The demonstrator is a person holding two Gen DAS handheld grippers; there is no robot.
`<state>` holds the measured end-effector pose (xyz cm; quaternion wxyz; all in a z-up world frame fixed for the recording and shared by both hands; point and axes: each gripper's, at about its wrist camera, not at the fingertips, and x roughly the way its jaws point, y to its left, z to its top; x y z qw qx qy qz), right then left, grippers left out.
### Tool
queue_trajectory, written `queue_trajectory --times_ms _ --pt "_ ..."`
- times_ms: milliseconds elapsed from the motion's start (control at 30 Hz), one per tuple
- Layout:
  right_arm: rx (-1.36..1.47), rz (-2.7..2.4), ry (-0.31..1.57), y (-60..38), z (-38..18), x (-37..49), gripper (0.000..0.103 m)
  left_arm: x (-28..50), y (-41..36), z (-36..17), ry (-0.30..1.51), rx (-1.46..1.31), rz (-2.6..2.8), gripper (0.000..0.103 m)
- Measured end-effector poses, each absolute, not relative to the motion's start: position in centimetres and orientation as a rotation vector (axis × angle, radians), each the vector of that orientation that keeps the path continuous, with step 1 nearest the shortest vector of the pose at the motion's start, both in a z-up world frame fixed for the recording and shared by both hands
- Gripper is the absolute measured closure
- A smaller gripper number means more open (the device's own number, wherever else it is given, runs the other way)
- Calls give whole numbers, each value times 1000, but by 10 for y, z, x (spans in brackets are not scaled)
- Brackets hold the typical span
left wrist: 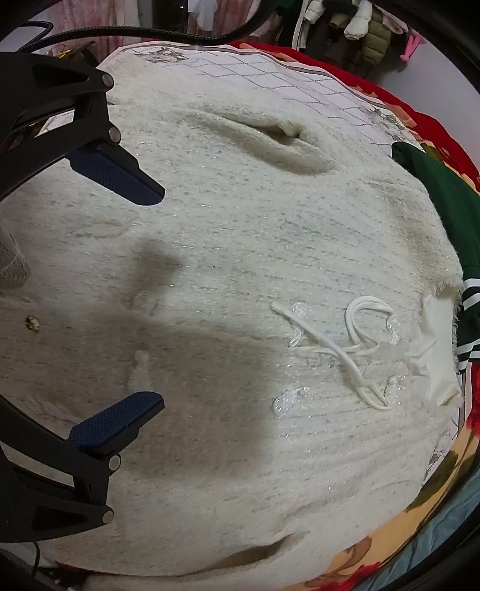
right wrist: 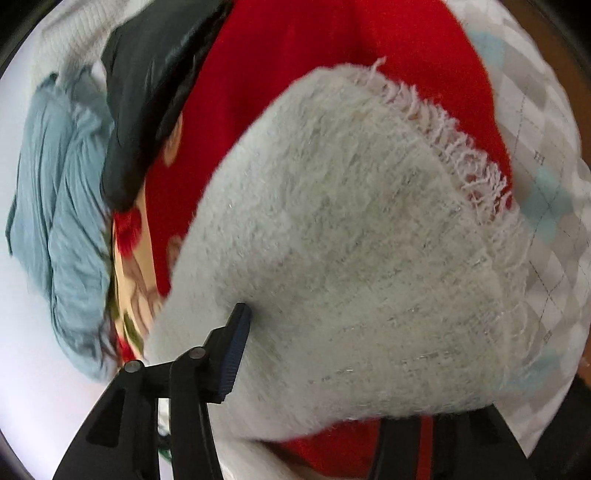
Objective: Fold large clothes
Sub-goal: 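Lower both tools onto the cream cardigan's hem and grasp it, then lift the hem with both tools and fold it toward the collar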
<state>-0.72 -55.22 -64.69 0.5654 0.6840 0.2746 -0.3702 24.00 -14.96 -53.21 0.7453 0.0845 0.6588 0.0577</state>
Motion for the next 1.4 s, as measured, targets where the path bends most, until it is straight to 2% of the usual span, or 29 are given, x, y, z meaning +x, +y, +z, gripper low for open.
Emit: queue_trajectory --times_ms 33,100,400,600,800,833,1033,1067,1133,1200,1233,1267,1300,1400 --pt "1580 -898 642 -551 -642 -5 91 242 -149 -533 1447 178 144 0" --pt "1524 -897 619 -552 -623 0 94 247 -145 -532 1439 167 155 0" --pt "1112 -737 599 -537 -481 82 94 264 -104 -511 1394 87 214 0" --pt "765 -496 687 -439 -410 196 95 270 -52 -498 1380 8 277 0" --pt "454 -210 835 -274 -410 307 95 259 16 -497 1376 -69 382 0" --pt "414 -178 850 -252 -416 304 95 255 30 -499 1378 -82 406 0" --pt "54 49 1069 -74 -507 340 95 224 98 -513 1396 -127 529 0" --pt "-6 82 1142 -48 -531 345 94 218 108 -515 1394 -134 544 0" --pt "-61 135 1268 -24 -569 346 85 202 130 -517 1411 -169 583 0" --pt "-10 183 1308 -17 -574 345 62 184 153 -514 1415 -226 618 0" --pt "37 219 1308 -16 -569 340 57 173 165 -511 1415 -259 635 0" --pt "69 251 1303 -17 -560 334 47 162 170 -507 1414 -283 645 0" --pt "98 278 1290 -20 -550 326 44 147 182 -505 1418 -332 662 0" --pt "195 324 1269 -38 -519 308 43 113 200 -508 1435 -507 691 0"
